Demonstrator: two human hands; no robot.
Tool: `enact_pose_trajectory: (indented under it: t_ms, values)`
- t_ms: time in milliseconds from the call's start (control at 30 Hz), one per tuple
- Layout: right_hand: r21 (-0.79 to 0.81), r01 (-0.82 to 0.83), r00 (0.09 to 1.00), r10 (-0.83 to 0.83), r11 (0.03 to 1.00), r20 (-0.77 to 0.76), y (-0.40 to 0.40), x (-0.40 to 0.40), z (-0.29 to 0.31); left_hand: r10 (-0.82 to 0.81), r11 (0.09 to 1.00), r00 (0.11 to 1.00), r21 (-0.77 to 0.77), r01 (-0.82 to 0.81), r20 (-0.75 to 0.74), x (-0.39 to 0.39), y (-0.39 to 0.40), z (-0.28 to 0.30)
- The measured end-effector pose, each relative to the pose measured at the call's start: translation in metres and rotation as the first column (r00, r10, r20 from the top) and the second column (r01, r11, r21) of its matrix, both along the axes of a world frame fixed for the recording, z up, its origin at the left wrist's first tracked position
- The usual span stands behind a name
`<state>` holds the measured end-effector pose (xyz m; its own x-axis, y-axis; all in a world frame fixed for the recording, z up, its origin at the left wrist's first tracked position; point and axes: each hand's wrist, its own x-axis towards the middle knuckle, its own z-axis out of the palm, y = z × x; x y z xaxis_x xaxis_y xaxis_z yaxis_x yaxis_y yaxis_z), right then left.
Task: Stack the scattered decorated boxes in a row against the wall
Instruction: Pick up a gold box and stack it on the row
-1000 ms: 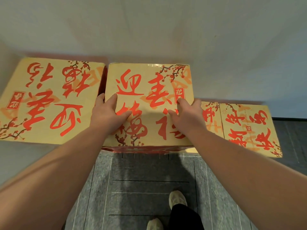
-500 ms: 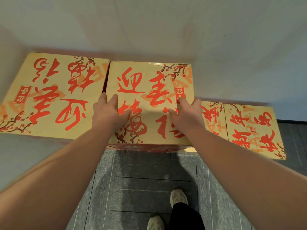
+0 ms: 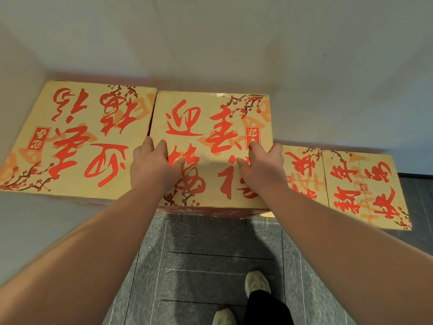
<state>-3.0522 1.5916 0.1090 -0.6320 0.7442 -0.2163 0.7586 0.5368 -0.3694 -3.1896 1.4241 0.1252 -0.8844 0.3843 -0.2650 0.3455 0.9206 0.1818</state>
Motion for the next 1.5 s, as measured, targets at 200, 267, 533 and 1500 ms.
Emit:
enact_pose_trajectory:
  t_ms: [200,267,533,1500]
  values:
    - [-0.113,0.066,0.996,-0.058,0.991,0.066,0.002,-0.009,0.004,-0.046,0.999,0.999,-0.008,0.046,-0.014,-0.002,0.0,-0.004]
    - [-0.116,0.07,0.996,-0.063,0.991,0.068,0.0,-0.01,0.004,-0.048,0.999,0.999,-0.021,0.048,-0.009,-0.003,-0.002,-0.005]
    - [-0.136,0.078,0.994,-0.067,0.988,0.087,-0.004,-0.011,0.006,-0.053,0.998,0.999,-0.026,0.053,-0.007,-0.003,-0.008,-0.003]
    - [-0.002,-0.24,0.971,0.24,0.971,0.014,-0.038,0.04,0.027,-0.077,0.99,0.996,0.113,0.082,-0.049,0.055,-0.026,0.01]
